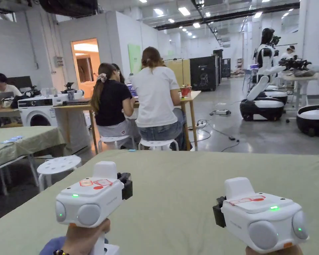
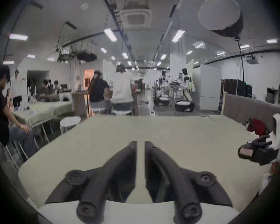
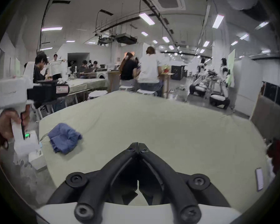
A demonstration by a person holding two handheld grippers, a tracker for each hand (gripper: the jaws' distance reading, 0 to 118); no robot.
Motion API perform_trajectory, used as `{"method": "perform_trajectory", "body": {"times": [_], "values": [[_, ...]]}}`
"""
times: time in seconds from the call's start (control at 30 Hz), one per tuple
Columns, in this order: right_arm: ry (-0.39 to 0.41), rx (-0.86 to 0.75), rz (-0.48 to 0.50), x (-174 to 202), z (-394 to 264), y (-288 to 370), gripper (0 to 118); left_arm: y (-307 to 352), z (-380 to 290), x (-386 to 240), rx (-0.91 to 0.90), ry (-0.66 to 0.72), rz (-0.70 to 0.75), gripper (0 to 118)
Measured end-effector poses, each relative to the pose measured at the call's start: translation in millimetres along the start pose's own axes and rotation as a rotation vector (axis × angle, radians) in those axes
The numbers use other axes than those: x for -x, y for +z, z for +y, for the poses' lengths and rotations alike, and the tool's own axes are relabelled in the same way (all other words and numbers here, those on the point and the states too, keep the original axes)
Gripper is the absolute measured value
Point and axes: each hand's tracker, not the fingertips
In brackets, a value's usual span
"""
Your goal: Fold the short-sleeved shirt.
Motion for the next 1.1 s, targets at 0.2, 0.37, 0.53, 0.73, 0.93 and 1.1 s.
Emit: {"method": "perform_trajectory", "body": {"times": [0.2,0.37,0.53,0.73,0.93,1.1], "values": [[-0.026,-0.093,-0.170,-104.2,46.5,39.2,0,-40.8,46.3,-124.0,-0.070,0.012,-0.096,0],[-0.059,-0.157,-0.289,-175.7,75.1,59.5,0,-78.4,75.9,-197.9,-0.129,0.015,-0.124,0],[-0.058,-0.245,-0.361,-228.7,83.8,60.2,0,-96.5,96.3,-248.5,-0.157,0.021,-0.126,0],[-0.064,-0.258,-0.442,-251.9,67.1,57.3,0,-103.0,101.7,-271.6,-0.153,0.008,-0.123,0],[-0.074,-0.264,-0.469,-250.9,54.0,55.5,0,-111.9,88.8,-270.9,-0.133,0.073,-0.090,0],[-0.069,-0.276,-0.483,-257.0,52.8,52.2,0,-118.4,80.7,-265.3,-0.117,0.044,-0.045,0]]}}
